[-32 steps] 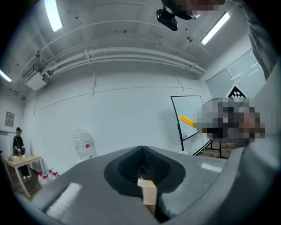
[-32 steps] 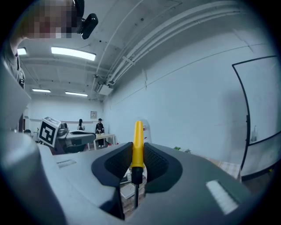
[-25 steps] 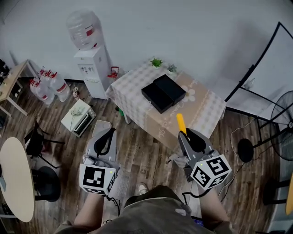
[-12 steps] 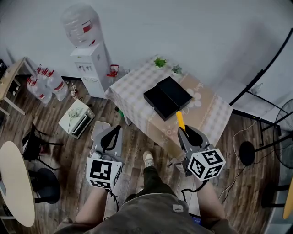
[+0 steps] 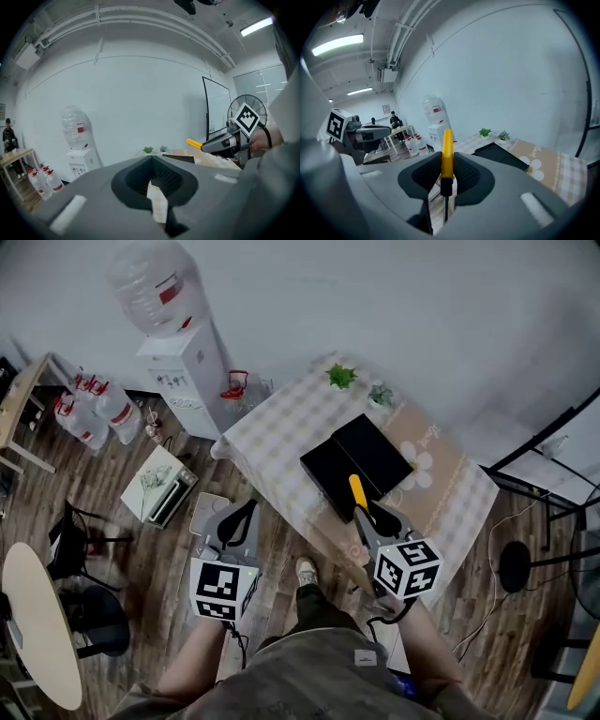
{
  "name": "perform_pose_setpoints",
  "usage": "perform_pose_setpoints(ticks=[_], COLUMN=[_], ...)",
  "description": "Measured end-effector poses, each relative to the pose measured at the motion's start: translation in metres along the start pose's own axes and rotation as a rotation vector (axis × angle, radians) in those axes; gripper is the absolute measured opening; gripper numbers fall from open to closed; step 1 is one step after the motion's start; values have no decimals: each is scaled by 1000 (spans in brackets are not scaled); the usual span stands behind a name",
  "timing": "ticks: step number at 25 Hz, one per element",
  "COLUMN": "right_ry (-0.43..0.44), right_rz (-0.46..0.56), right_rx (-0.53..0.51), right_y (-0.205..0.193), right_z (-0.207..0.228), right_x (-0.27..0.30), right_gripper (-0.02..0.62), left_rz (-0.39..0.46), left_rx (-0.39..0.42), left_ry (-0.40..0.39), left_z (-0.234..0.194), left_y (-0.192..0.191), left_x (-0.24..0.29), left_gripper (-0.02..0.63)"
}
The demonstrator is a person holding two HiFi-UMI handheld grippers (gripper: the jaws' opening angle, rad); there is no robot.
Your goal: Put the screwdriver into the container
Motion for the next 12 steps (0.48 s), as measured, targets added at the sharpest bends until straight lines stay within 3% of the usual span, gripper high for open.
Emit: perform_pose_setpoints(ticks=[12], right_ry=[-7], right_rz=[-233], right_rx=[0], right_y=[6], right_z=[66], right_x=[137], right_gripper=[107], left_rz=[-146], left_rx=[-33], left_ry=[-51], left_z=[-43], left_y=[8], left_x=[140], left_gripper=[2])
Point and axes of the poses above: the fingertips, and each gripper's own axes: x forward along the fingers, z to its right, y out of its top, the point moved 2 cm from there along -x, backward along the fingers, and after that the axes turned 14 degrees about -z, right-handed, at the moved point
